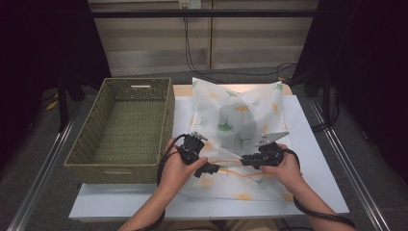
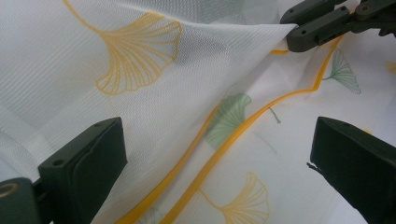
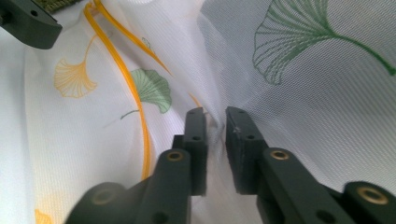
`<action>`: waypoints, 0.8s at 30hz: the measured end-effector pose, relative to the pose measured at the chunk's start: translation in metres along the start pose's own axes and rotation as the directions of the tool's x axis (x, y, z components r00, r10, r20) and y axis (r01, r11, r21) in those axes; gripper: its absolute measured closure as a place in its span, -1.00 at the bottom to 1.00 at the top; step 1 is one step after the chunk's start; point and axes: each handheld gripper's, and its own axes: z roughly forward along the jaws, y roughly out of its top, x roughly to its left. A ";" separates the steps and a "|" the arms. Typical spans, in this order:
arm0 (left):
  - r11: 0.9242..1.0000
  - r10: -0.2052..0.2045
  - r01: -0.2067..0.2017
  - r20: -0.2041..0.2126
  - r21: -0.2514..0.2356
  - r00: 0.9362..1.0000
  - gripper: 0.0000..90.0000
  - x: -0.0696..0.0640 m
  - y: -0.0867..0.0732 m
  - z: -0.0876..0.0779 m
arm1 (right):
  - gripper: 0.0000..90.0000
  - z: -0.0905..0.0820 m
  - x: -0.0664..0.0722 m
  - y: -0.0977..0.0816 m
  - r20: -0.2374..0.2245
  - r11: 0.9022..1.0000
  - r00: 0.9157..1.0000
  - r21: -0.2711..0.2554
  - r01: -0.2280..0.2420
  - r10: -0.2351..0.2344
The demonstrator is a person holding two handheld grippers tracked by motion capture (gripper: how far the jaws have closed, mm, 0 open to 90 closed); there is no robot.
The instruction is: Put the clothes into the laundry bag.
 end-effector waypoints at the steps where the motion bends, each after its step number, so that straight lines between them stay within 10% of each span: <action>1: 1.000 0.009 -0.009 0.000 0.010 1.000 -0.94 0.001 0.000 -0.001 | 0.71 0.000 0.000 0.000 0.002 1.000 1.000 0.006 0.002 -0.002; 24: 1.000 -0.009 0.009 -0.008 0.028 1.000 -0.95 0.001 -0.011 -0.003 | -0.36 -0.008 0.002 0.012 0.059 1.000 0.998 -0.008 -0.023 0.024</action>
